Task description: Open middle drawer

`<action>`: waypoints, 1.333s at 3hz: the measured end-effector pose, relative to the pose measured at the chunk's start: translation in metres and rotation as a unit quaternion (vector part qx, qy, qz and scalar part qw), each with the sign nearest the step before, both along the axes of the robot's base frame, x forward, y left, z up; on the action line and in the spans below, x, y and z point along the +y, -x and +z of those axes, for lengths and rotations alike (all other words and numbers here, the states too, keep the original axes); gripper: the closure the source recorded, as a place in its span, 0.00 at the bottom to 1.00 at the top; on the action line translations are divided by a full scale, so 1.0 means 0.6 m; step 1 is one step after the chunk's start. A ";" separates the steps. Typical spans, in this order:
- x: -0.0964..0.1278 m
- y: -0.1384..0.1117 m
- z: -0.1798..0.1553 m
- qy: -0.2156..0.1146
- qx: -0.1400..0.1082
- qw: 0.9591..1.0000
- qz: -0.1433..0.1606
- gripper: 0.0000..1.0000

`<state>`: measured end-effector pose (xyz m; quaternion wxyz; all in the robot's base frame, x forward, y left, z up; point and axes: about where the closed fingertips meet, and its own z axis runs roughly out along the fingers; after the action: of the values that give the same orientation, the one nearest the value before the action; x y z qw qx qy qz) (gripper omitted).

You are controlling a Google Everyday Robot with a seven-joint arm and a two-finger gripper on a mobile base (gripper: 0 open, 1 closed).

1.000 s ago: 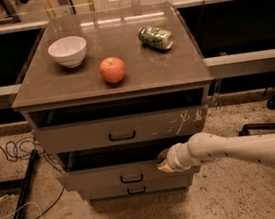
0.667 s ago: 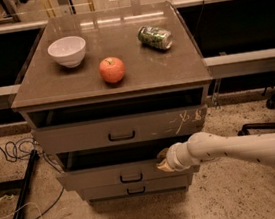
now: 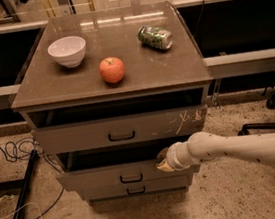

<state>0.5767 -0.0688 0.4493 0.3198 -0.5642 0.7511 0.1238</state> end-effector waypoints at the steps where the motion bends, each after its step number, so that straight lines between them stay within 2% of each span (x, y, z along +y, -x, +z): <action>1: 0.000 0.000 0.000 0.000 0.000 1.000 0.000 0.10; 2: 0.000 0.000 0.000 0.000 0.000 1.000 0.000 0.26; 4: -0.005 0.040 -0.035 -0.017 0.001 1.000 0.000 0.72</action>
Offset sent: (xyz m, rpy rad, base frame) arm 0.0000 0.0000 0.0000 0.0000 0.0000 0.0000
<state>0.5528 -0.0716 0.4286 0.3283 -0.5582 0.7496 0.1372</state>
